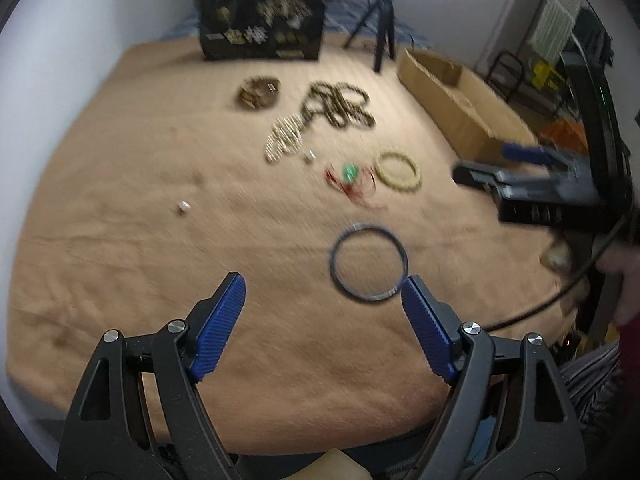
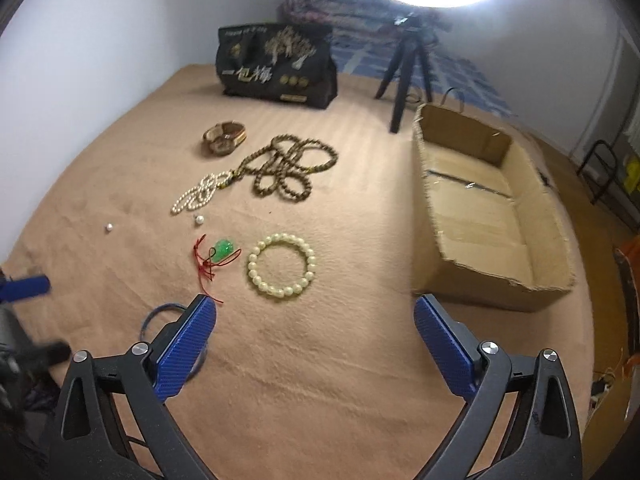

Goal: Organize jewelry
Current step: 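Close the left tool on the blue bangle while the right nears the bead bracelet, then close the right tool on the cream bead bracelet and lift it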

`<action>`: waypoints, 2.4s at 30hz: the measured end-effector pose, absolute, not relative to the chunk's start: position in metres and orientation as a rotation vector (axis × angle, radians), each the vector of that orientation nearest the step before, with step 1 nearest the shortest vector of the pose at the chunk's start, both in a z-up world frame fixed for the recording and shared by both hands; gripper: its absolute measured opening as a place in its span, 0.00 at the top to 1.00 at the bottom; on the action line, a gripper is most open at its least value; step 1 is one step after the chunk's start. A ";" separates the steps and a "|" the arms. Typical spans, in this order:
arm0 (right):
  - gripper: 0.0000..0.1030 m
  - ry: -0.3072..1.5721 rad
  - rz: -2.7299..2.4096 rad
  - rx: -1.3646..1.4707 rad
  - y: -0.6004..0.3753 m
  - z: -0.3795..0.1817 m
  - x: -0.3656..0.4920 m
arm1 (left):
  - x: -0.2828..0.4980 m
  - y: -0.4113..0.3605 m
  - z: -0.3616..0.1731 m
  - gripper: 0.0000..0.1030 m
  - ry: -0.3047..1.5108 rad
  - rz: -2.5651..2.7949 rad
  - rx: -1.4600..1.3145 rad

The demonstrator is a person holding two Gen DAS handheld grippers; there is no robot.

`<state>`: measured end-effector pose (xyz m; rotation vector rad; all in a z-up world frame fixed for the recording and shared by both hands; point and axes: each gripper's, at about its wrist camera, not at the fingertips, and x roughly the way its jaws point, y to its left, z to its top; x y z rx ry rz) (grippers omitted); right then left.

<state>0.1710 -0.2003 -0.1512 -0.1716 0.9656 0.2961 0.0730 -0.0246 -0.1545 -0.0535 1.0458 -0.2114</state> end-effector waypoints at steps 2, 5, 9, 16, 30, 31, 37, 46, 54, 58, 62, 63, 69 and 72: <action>0.04 0.986 0.312 -0.163 -0.200 -0.156 0.177 | 0.074 -0.034 -0.166 0.19 1.077 -0.232 -0.040; 0.04 1.005 0.321 -0.149 -0.203 -0.162 0.187 | 0.078 -0.046 -0.180 0.19 1.106 -0.242 -0.015; 0.10 1.013 0.345 -0.146 -0.214 -0.160 0.191 | 0.084 -0.047 -0.193 0.19 1.120 -0.234 -0.020; 0.10 1.002 0.379 -0.166 -0.234 -0.157 0.187 | 0.085 -0.050 -0.202 0.19 1.121 -0.236 -0.028; 0.10 1.036 0.470 -0.179 -0.213 -0.178 0.198 | 0.102 -0.076 -0.224 0.19 1.097 -0.164 -0.031; 0.10 1.039 0.471 -0.177 -0.212 -0.179 0.200 | 0.103 -0.078 -0.224 0.19 1.090 -0.156 -0.019; 0.14 1.061 0.452 -0.169 -0.209 -0.186 0.208 | 0.105 -0.082 -0.227 0.19 1.064 -0.133 0.017; 0.26 1.123 0.413 -0.141 -0.204 -0.203 0.223 | 0.104 -0.073 -0.225 0.27 1.053 -0.118 0.012; 0.38 1.147 0.370 -0.159 -0.195 -0.211 0.234 | 0.103 -0.064 -0.224 0.29 1.048 -0.115 -0.001; 0.50 1.147 0.352 -0.186 -0.189 -0.213 0.235 | 0.102 -0.058 -0.224 0.29 1.048 -0.106 -0.011; 0.73 1.140 0.371 -0.208 -0.181 -0.212 0.232 | 0.100 -0.051 -0.223 0.29 1.044 -0.091 -0.025; 0.81 1.136 0.376 -0.213 -0.178 -0.211 0.230 | 0.100 -0.049 -0.222 0.29 1.043 -0.087 -0.029; 0.94 1.123 0.408 -0.214 -0.172 -0.205 0.225 | 0.099 -0.040 -0.218 0.30 1.029 -0.054 -0.045; 0.94 1.118 0.419 -0.201 -0.172 -0.201 0.223 | 0.100 -0.034 -0.215 0.30 1.019 -0.037 -0.059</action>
